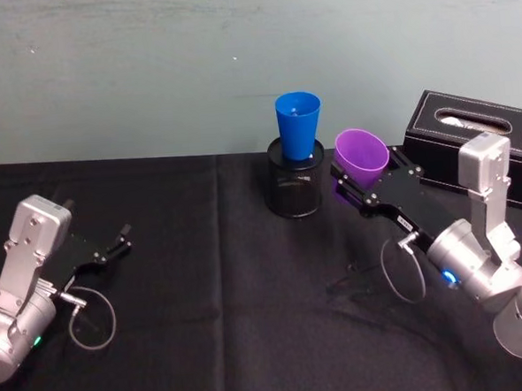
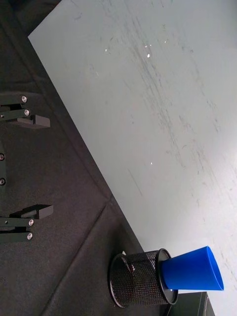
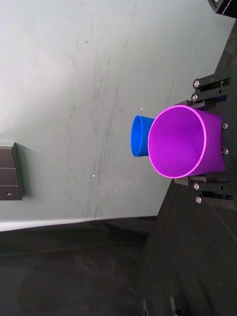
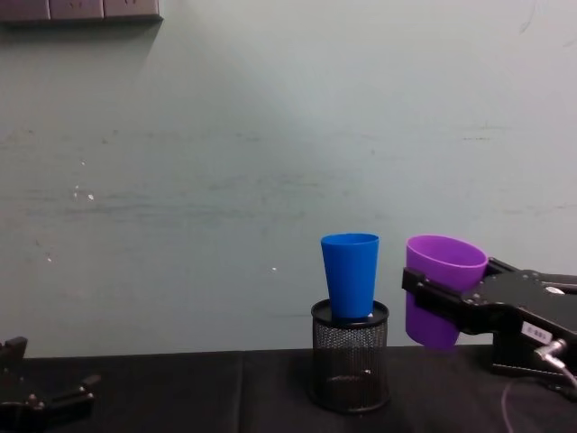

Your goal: Pick up one cup with a gripper and tap it against the other cup.

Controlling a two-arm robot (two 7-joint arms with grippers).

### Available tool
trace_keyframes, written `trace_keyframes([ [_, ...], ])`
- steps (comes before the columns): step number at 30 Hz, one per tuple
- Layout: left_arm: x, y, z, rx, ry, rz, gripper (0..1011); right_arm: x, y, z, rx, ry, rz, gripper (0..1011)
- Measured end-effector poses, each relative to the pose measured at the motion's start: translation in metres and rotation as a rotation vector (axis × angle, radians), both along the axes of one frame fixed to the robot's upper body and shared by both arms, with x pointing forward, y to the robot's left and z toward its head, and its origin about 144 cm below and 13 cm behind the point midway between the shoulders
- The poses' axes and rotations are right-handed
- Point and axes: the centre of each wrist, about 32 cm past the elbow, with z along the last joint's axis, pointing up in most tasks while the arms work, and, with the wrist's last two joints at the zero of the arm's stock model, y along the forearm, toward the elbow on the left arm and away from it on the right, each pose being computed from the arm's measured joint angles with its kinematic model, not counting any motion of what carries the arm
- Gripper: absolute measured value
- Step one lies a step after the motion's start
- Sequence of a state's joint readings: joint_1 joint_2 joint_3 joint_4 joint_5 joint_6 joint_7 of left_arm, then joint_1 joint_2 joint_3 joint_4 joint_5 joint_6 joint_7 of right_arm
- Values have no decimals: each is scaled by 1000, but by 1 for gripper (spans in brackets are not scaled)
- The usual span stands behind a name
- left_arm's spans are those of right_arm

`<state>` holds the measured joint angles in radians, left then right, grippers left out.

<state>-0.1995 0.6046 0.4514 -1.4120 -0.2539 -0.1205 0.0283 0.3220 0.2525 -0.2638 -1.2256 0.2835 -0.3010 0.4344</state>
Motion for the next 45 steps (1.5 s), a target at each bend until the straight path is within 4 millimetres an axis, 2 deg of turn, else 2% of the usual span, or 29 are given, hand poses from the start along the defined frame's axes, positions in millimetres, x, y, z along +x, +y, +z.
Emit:
trace_keyframes([
  [20, 0, 0, 0, 0, 0, 0, 1011, 40, 10, 7, 3, -8, 10, 731],
  [45, 0, 0, 0, 0, 0, 0, 1011, 38, 9, 6, 3, -8, 8, 731],
])
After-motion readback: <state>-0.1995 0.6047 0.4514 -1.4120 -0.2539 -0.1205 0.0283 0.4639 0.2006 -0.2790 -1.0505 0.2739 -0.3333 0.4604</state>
